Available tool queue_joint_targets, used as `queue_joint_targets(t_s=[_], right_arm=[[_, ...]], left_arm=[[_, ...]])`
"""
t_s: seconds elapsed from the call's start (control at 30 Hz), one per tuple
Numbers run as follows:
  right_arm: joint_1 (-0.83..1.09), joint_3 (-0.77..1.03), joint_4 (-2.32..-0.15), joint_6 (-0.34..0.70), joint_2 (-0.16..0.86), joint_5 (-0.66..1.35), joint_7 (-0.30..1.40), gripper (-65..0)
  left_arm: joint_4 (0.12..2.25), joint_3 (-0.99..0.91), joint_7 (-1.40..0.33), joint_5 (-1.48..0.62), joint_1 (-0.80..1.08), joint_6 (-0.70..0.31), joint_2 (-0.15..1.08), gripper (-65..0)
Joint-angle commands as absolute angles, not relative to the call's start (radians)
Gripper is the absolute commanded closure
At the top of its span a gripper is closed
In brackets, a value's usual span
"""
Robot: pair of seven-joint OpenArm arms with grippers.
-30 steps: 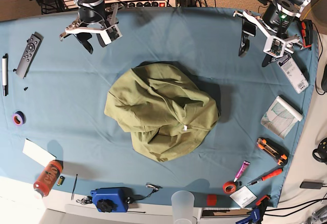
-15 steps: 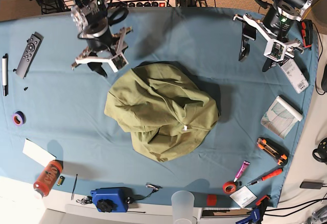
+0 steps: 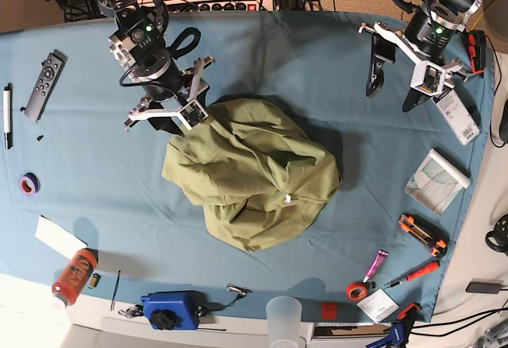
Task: Layout the t-shirt on the table in an organized manner, then fold the t-shirt properly
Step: 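Lower the right gripper toward the crumpled green t-shirt's edge, then grasp the t-shirt edge with the right gripper and lift it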
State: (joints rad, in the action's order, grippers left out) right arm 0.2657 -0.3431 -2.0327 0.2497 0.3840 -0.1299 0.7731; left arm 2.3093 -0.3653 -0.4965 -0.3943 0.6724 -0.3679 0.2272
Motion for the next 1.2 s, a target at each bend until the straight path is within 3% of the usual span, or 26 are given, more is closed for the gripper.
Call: queue_joint_targets(t_s=[0.0, 0.23, 0.43, 0.7, 0.93, 1.07, 1.17], right_arm=[[0.253, -0.34, -2.034, 0.245, 0.388, -0.134, 0.755, -26.0], [0.2, -0.342, -1.936, 0.259, 0.345, -0.133, 0.738, -25.7], [0.168, -0.341, -1.932, 0.253, 0.304, -0.101, 0.756, -0.1], [0.151, -0.332, -1.932, 0.144, 0.291, -0.203, 0.757, 0.0], [0.13, -0.25, -1.932, 0.13, 0.291, -0.194, 0.761, 0.0], [0.131, -0.223, -1.932, 0.176, 0.291, -0.116, 0.81, 0.0], [0.131, -0.223, -1.946, 0.281, 0.291, -0.052, 0.813, 0.0]], left_arm=[[2.326, -0.369, -0.471, -0.409, 0.678, -0.368, 0.23, -39.7], [2.326, -0.369, -0.471, -0.409, 0.678, -0.368, 0.23, -39.7], [2.326, -0.369, -0.471, -0.409, 0.678, -0.368, 0.23, -39.7], [2.321, -0.369, -0.471, -0.409, 0.641, -0.368, 0.23, -39.7], [2.321, -0.369, -0.471, -0.409, 0.595, -0.368, 0.231, -39.7], [2.321, -0.369, -0.471, -0.409, 0.595, -0.368, 0.231, -39.7], [2.321, -0.369, -0.471, -0.409, 0.595, -0.368, 0.231, -39.7]])
